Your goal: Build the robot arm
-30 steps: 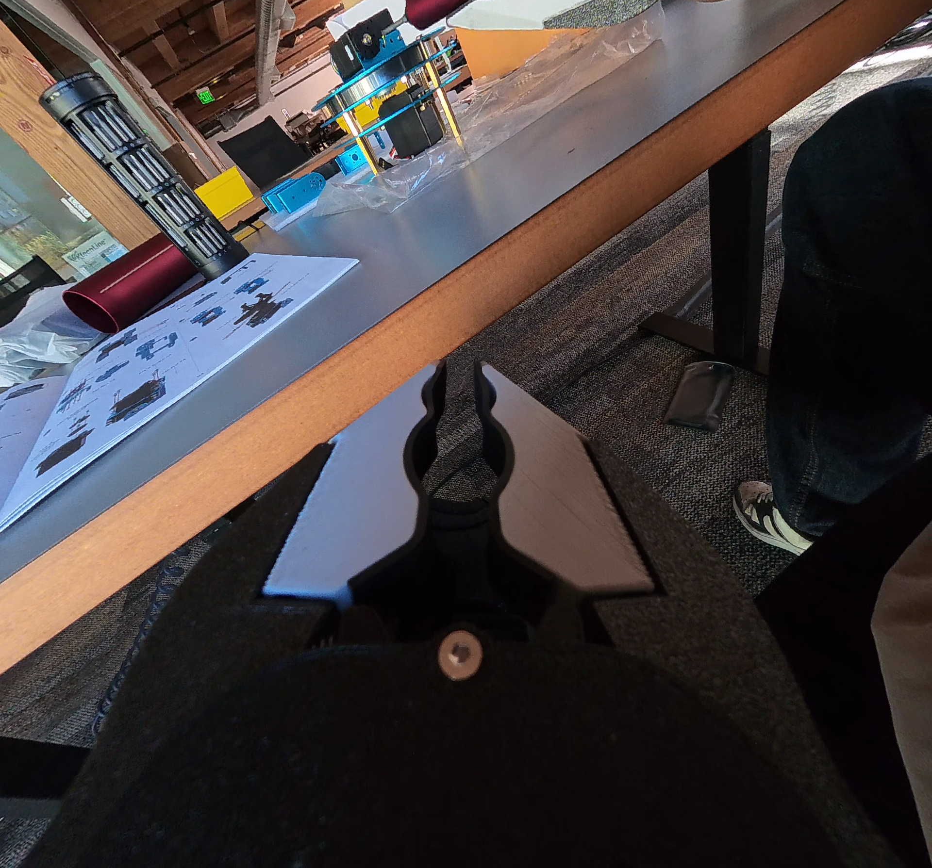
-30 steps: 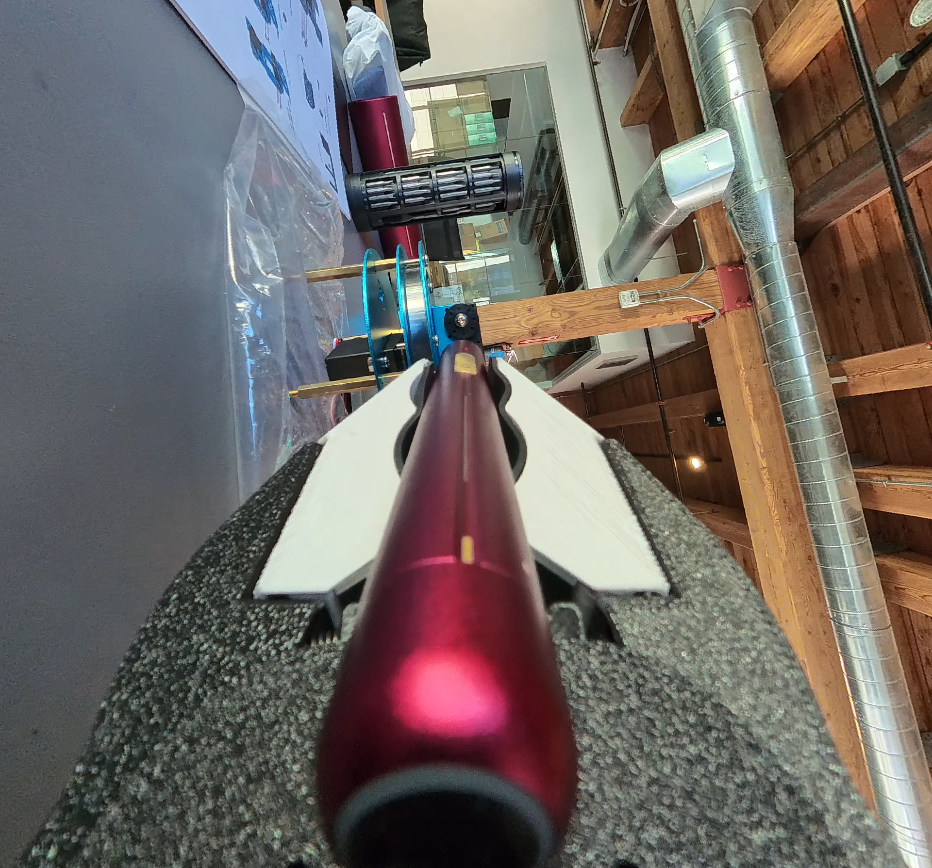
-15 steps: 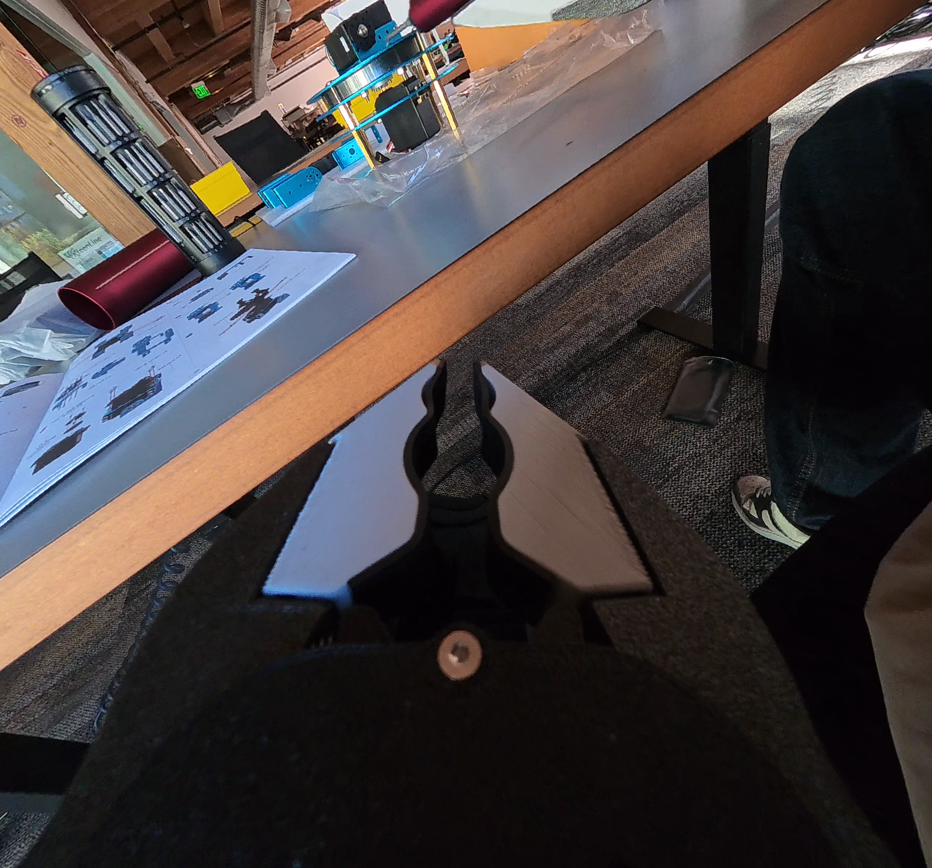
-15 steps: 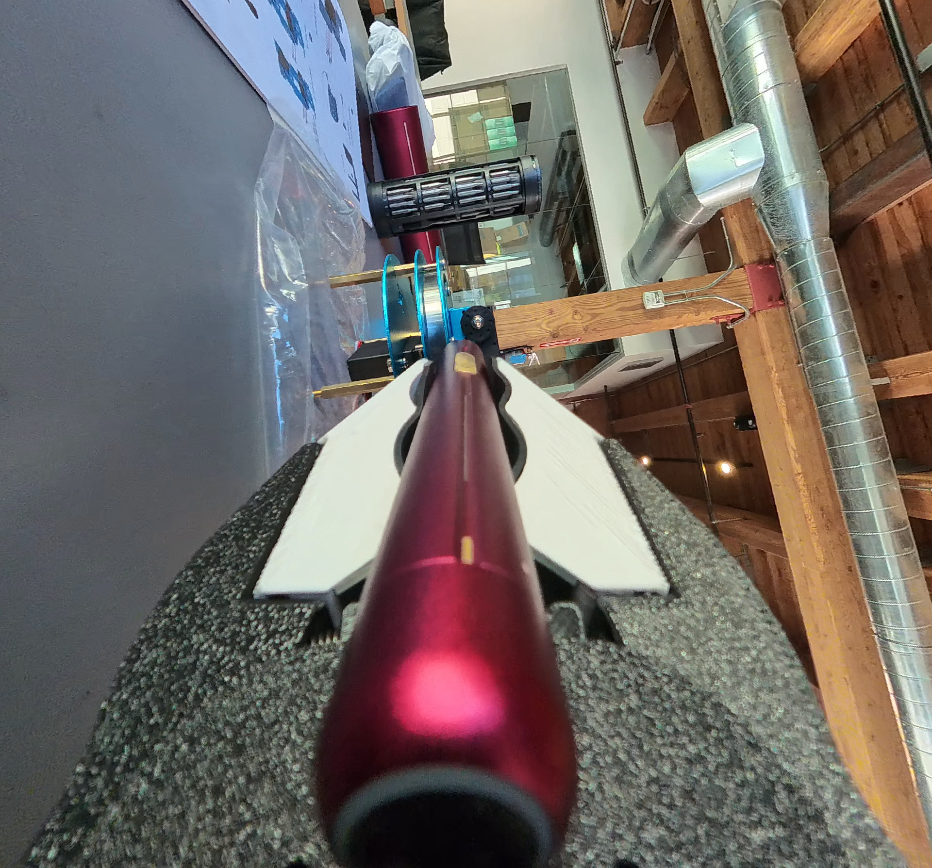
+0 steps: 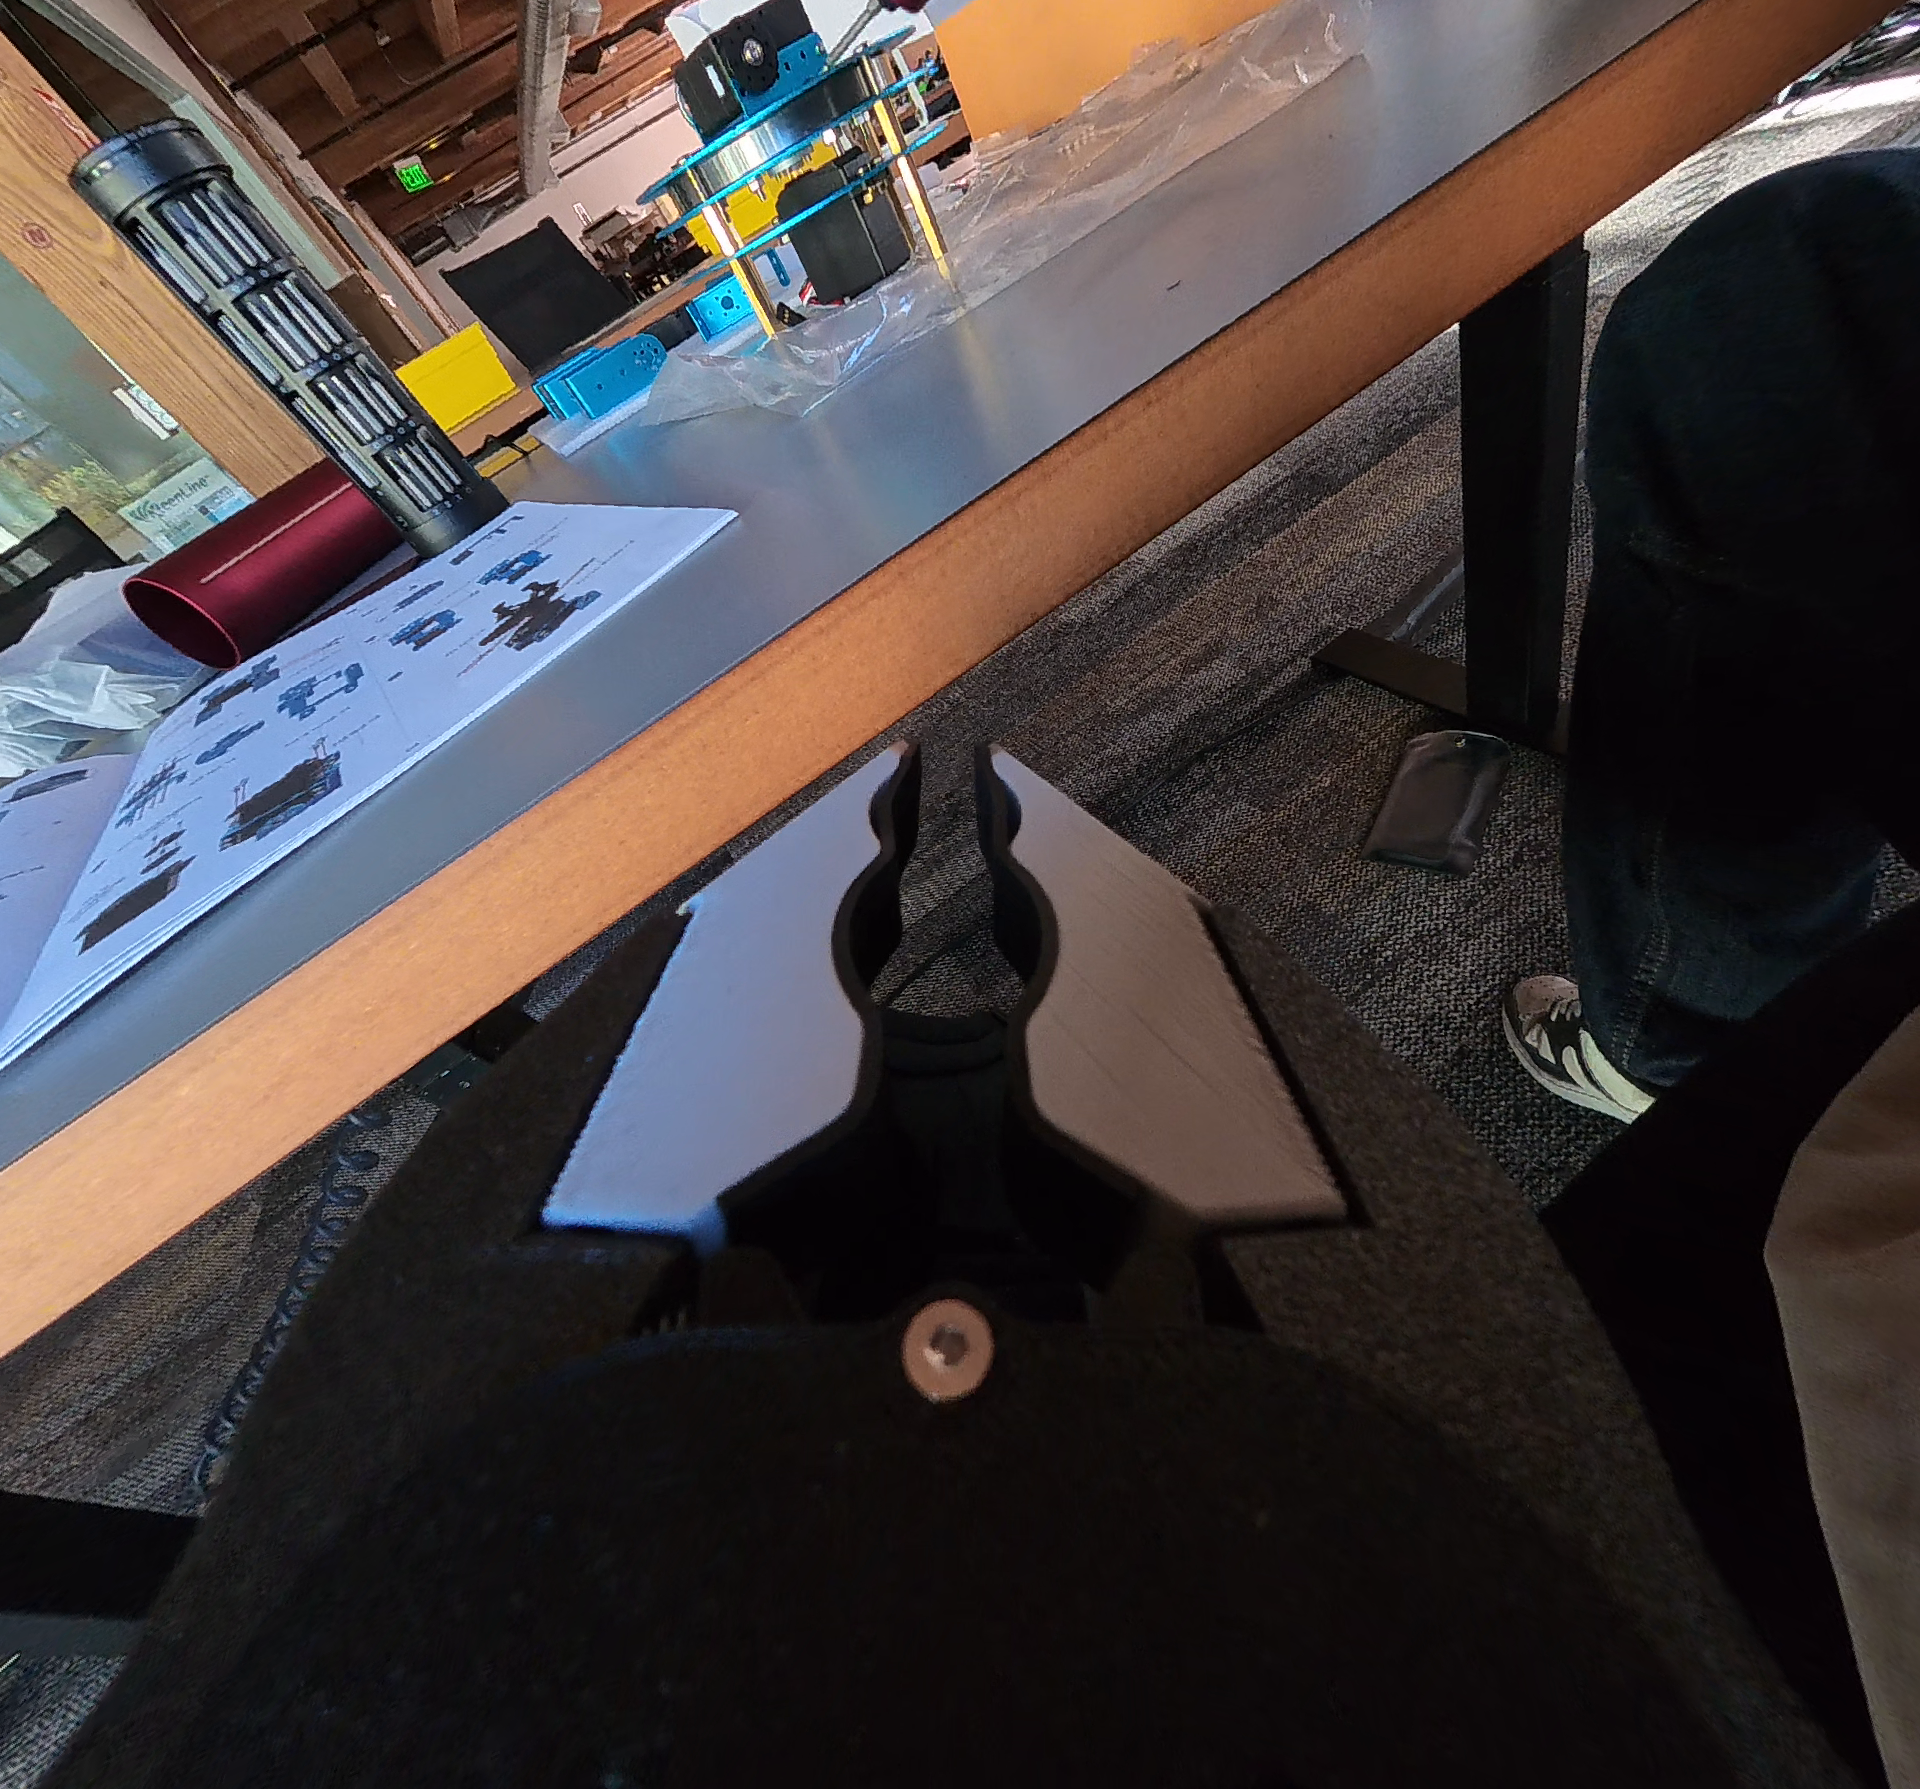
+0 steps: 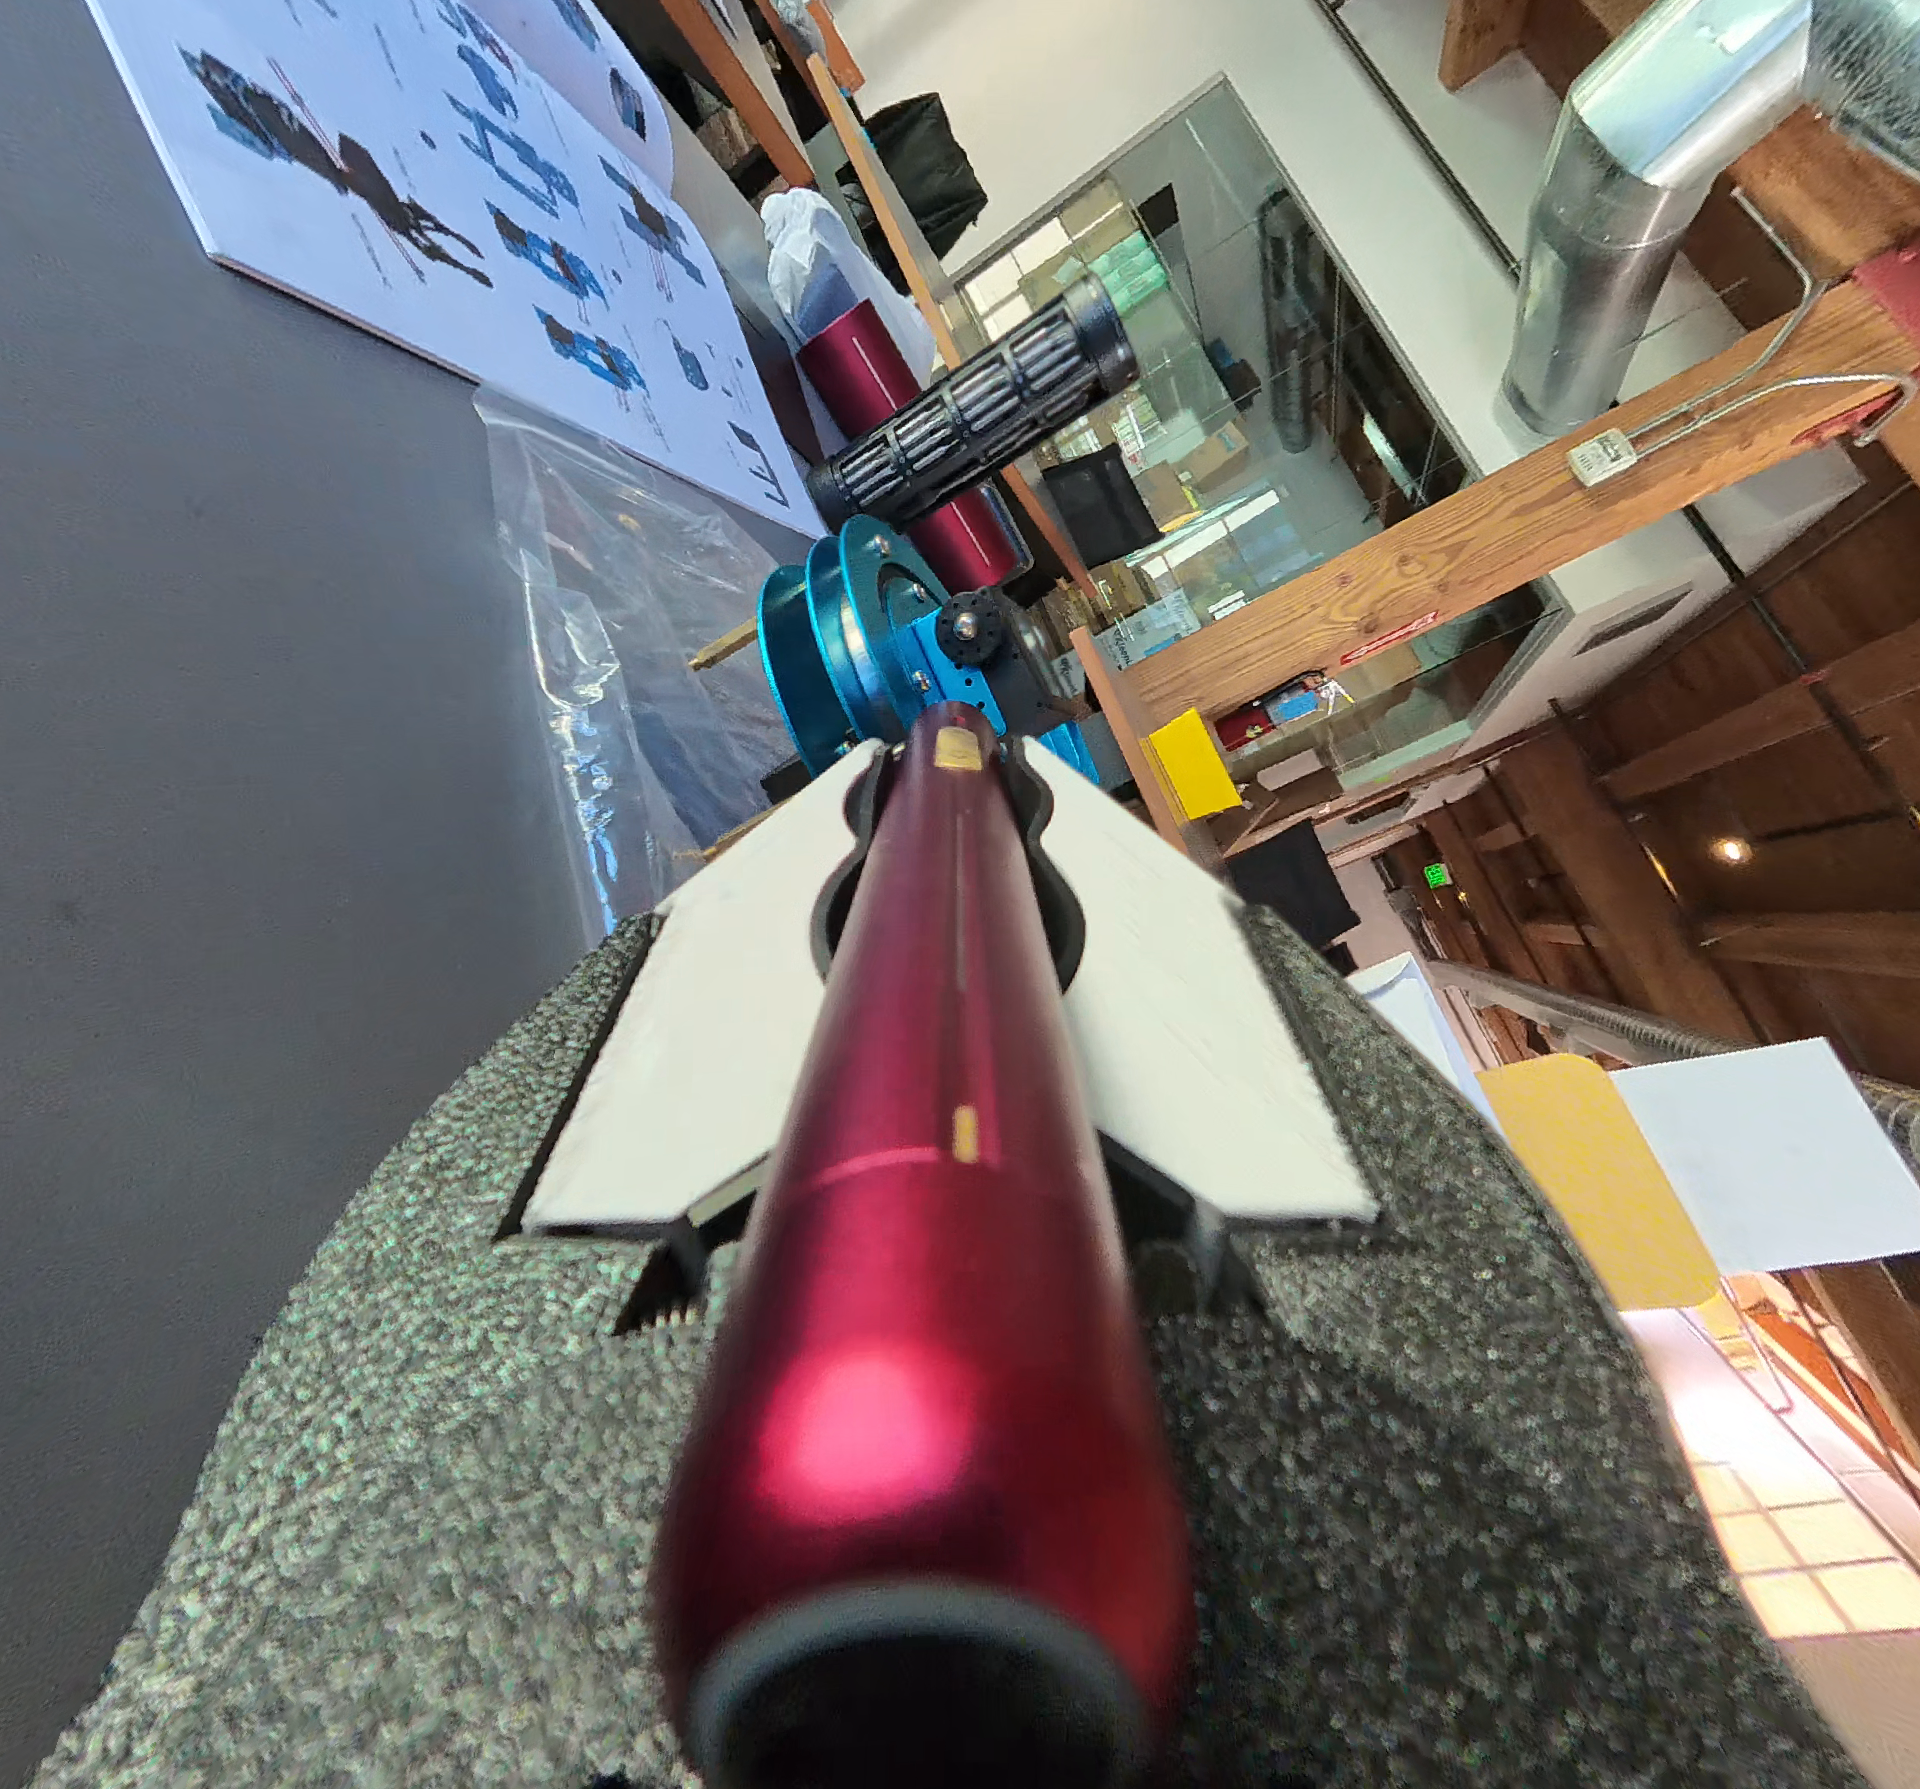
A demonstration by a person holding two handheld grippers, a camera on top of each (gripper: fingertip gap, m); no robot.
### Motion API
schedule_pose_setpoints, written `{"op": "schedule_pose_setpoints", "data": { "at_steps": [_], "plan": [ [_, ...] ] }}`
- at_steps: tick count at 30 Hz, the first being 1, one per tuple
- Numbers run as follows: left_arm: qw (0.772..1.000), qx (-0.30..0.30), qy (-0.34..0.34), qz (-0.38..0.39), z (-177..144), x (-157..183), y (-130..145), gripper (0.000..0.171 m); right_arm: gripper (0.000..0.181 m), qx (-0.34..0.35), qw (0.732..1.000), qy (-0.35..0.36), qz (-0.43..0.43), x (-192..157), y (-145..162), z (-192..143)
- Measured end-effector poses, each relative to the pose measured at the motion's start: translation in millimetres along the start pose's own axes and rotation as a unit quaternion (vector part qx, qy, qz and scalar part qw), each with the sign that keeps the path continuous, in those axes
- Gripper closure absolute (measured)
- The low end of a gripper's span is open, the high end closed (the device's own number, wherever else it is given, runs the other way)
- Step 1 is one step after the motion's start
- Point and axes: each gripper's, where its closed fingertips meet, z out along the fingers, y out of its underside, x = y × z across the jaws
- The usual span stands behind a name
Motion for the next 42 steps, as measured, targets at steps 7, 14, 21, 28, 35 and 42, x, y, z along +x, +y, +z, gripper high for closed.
{"op": "schedule_pose_setpoints", "data": {
  "at_steps": [7, 14, 21, 28, 35, 42],
  "plan": [
    [1.0, -0.001, 0.002, -0.001, 1, 1, 0, 0.163, 0.16, 0.013, 0.999, -0.019, 0.032, -1, -3, -1],
    [1.0, 0.0, 0.002, -0.002, 1, 0, 0, 0.163, 0.161, 0.037, 0.99, -0.045, 0.125, 8, -5, -5],
    [1.0, 0.0, 0.002, -0.001, 0, 1, 0, 0.163, 0.161, 0.045, 0.982, -0.05, 0.174, 17, -3, -6],
    [1.0, 0.001, 0.003, -0.001, 1, 1, -1, 0.163, 0.161, 0.029, 0.996, 0.003, 0.083, 17, -9, 0],
    [1.0, 0.003, 0.003, 0.003, 0, 2, -1, 0.163, 0.161, 0.003, 0.999, 0.03, -0.044, 1, -9, 5],
    [1.0, 0.002, 0.002, 0.002, -2, 1, -1, 0.163, 0.16, -0.009, 0.994, 0.046, -0.102, -4, -7, 8]
  ]
}}
